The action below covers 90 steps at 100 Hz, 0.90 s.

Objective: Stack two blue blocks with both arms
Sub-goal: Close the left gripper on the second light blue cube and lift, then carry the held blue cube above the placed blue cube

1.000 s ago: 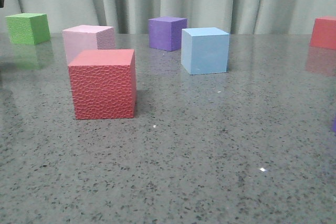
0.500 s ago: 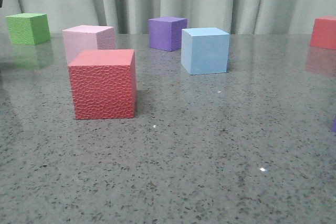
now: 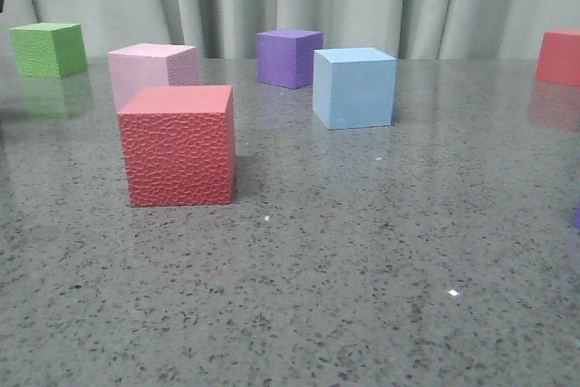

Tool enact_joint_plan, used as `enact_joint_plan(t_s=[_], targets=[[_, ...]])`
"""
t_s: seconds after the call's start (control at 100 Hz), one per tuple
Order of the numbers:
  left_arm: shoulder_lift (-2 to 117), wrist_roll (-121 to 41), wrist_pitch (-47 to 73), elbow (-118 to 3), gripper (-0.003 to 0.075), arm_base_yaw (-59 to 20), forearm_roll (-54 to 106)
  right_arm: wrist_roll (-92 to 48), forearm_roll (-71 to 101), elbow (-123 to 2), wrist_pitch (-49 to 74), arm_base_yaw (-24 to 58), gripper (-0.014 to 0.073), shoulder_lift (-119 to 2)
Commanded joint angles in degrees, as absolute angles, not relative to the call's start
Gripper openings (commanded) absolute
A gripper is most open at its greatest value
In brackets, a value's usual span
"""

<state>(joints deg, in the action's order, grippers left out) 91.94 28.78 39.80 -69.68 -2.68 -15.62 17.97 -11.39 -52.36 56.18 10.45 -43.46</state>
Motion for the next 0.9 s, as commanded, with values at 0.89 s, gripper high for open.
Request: enact_joint_plan(t_s=[0.89], targets=[[90.32,12.78,49.89,-99.86,0.0243,-23.65,-15.58,17.61,-13.06,-53.75,52.5,10.18,0.061,-43.19]])
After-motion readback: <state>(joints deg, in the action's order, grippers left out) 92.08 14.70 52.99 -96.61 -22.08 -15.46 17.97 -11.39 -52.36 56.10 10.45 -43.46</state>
